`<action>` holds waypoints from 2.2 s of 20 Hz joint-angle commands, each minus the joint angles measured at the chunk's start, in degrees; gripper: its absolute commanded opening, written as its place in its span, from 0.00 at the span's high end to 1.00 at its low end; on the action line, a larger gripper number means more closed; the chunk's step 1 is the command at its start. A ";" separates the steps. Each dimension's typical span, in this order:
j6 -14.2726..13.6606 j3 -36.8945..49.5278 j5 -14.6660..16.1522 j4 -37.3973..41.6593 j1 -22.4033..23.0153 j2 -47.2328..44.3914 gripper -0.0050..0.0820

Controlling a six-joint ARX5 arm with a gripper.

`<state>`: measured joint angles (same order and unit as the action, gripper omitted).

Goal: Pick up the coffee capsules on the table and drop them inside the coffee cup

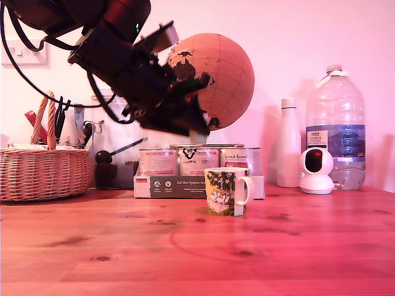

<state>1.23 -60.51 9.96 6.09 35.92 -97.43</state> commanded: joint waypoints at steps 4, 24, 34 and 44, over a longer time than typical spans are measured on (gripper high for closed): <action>-0.22 -4.92 0.09 -3.48 0.24 0.28 0.74; -4.72 -31.43 0.07 -25.51 0.20 -13.70 0.74; -5.81 -43.78 0.04 -33.90 0.20 -26.45 0.74; -7.69 -48.70 -1.49 -36.44 0.09 -31.82 0.74</action>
<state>-6.22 -108.90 8.54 -30.48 35.90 -128.03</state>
